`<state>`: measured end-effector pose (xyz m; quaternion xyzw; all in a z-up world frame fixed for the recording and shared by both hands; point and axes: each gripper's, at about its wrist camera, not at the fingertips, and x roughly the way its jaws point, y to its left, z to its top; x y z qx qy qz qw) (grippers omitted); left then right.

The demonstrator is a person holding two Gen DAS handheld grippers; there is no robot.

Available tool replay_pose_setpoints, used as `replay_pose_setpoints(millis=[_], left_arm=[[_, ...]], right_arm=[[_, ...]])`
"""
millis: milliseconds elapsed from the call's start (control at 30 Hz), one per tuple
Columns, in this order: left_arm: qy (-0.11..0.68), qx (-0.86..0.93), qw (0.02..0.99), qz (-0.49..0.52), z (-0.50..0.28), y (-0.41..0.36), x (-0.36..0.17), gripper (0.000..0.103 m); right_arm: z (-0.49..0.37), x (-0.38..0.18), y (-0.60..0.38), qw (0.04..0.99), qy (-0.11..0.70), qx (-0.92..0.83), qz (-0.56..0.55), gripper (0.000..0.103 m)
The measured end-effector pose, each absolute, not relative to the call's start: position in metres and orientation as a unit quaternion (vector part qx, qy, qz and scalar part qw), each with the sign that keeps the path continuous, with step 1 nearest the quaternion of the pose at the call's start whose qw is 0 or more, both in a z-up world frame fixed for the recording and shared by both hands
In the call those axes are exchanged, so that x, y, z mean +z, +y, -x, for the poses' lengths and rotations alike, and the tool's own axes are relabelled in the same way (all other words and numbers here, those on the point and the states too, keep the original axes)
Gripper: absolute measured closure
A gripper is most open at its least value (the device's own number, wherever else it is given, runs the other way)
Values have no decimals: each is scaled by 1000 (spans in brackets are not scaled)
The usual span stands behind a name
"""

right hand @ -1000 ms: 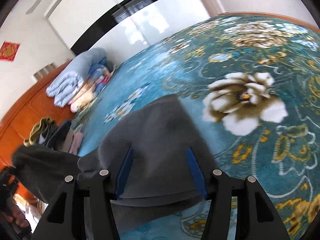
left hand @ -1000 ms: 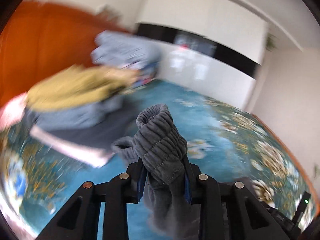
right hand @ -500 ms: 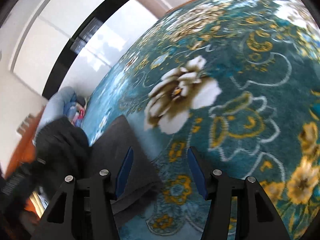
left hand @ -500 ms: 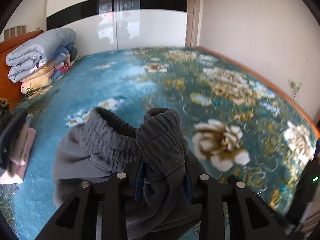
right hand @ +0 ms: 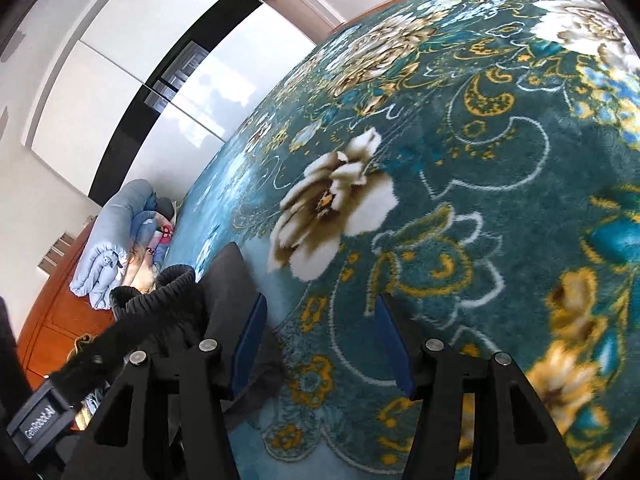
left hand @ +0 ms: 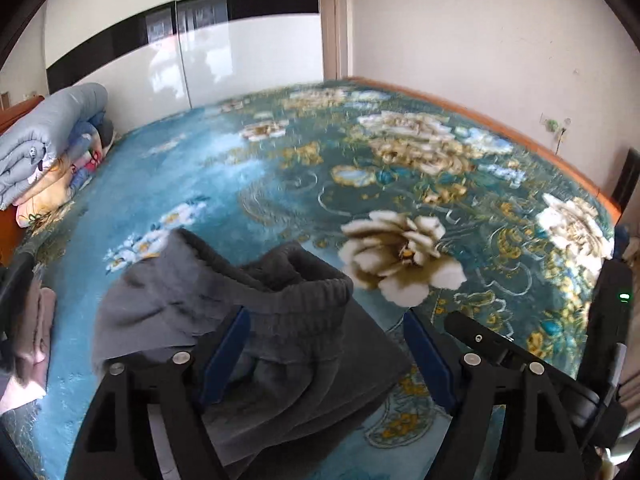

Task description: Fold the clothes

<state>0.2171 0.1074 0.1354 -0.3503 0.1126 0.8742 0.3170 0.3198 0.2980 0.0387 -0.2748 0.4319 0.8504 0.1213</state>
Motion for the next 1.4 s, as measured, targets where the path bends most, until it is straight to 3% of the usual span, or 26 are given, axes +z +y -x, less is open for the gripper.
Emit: replay_pose_setpoints(millis=[100,167,333,367,600,667,733,800,867,1033,1167,1400], left_arm=[[34,893,288,345,-209,50,147,21],[-9,913,216,345,-197,9,146,20],[-56,913,76,397,-166,-64,111,20],[-61,907,71,411,-163,-69,102,20],[7,906,87,415,-182,-41,71,21],[9,907,93,411,-185,-43,70,21],[-10,899,108,423,-181,-52,65,21],[-35,890,123,437,-178,-62,59,20],[-45,885,131,445,-177,-68,53,20],[-50,881,137,451,-180,-71,46,20],[-51,881,137,450,-182,-69,45,20],[-49,880,133,453,-184,-69,44,20]], right_arm=[[-327,43,296,108,421,858,274,45],[-326,46,292,97,404,866,277,45],[-308,65,264,-4,381,882,277,43],[-304,72,255,-23,366,889,276,38],[-253,141,189,-110,175,942,265,35],[-228,151,176,-136,127,943,276,22],[-201,147,170,-161,116,930,309,22],[-185,136,165,-172,134,913,345,24],[-183,129,160,-180,144,907,352,43],[-196,127,144,-212,84,908,351,56],[-181,118,145,-190,58,896,397,56],[-205,134,136,-231,40,901,366,56]])
